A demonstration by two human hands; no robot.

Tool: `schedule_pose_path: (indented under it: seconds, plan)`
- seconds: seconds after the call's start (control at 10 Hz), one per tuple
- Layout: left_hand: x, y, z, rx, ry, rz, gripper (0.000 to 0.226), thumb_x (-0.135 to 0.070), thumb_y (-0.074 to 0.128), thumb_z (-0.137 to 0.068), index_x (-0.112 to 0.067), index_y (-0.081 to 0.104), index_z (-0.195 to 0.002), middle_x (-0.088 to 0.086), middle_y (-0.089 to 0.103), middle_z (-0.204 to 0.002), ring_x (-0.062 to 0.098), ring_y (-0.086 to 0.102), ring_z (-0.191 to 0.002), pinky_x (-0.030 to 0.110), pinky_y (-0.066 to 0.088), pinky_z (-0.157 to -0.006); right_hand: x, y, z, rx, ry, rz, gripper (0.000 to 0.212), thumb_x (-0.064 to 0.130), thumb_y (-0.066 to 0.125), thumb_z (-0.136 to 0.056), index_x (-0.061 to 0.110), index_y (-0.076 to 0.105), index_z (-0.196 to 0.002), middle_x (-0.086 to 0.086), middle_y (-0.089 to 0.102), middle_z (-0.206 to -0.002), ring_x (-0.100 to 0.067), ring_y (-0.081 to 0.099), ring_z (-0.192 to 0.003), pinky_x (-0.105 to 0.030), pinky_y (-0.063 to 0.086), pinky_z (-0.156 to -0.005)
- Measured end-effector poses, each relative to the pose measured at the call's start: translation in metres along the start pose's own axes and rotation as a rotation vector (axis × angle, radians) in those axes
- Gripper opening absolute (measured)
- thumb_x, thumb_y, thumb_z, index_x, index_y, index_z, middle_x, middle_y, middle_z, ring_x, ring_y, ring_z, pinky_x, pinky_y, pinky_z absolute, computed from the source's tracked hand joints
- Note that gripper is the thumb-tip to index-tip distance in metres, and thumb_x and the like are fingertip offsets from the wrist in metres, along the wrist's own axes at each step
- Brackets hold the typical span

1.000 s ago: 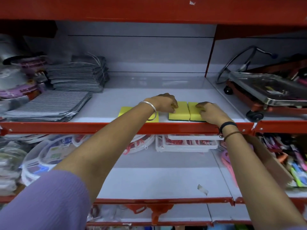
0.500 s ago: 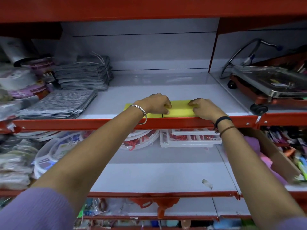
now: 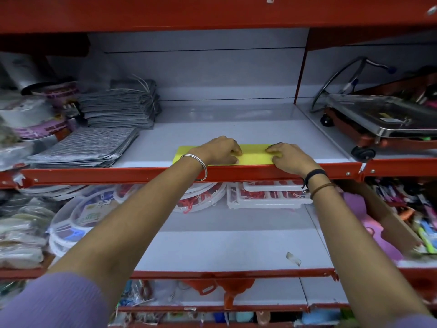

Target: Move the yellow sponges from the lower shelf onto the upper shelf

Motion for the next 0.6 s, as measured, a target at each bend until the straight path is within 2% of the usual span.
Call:
schedule_pose_path:
  seconds: [0.3, 0.5, 0.6]
  plan:
    - [0.006, 0.001, 0.007, -0.027, -0.046, 0.14, 0.036, -0.018, 0.059, -0.089, -0.012, 0.059, -0.124, 0.002, 0.055, -0.134, 0.02, 0.047, -0.125, 0.027, 0.033, -0.106, 0.001, 0.005, 0.005, -0.041, 0.017, 0.002, 0.046, 0.004, 0.037, -0.091, 0.014, 0.05, -0.134, -0.005, 0.043, -0.149, -0.033, 0.031, -0.137, -0.035, 0.023, -0.116]
    - [0.0, -0.002, 0.011, 0.011, -0.043, 0.133, 0.033, -0.018, 0.054, -0.093, -0.011, 0.059, -0.125, 0.002, 0.054, -0.135, 0.019, 0.047, -0.127, 0.027, 0.031, -0.107, 0.003, 0.004, 0.012, -0.067, 0.022, 0.042, 0.046, 0.009, 0.038, -0.092, 0.019, 0.051, -0.135, -0.002, 0.043, -0.149, -0.029, 0.038, -0.135, -0.041, 0.028, -0.114]
    - [-0.004, -0.016, 0.018, -0.11, -0.005, 0.134, 0.032, -0.018, 0.047, -0.096, -0.011, 0.058, -0.125, 0.003, 0.054, -0.135, 0.021, 0.048, -0.126, 0.032, 0.034, -0.108, 0.017, -0.013, 0.02, -0.239, -0.053, 0.104, 0.045, 0.009, 0.045, -0.088, 0.02, 0.055, -0.131, -0.001, 0.05, -0.144, -0.027, 0.047, -0.13, -0.041, 0.031, -0.109]
Point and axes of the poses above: each hand's wrist, its own z-axis away from the middle knuckle, its own y-axis out of the palm, x = y × z, the point moved 10 cm from there along -z, towards the middle knuckle
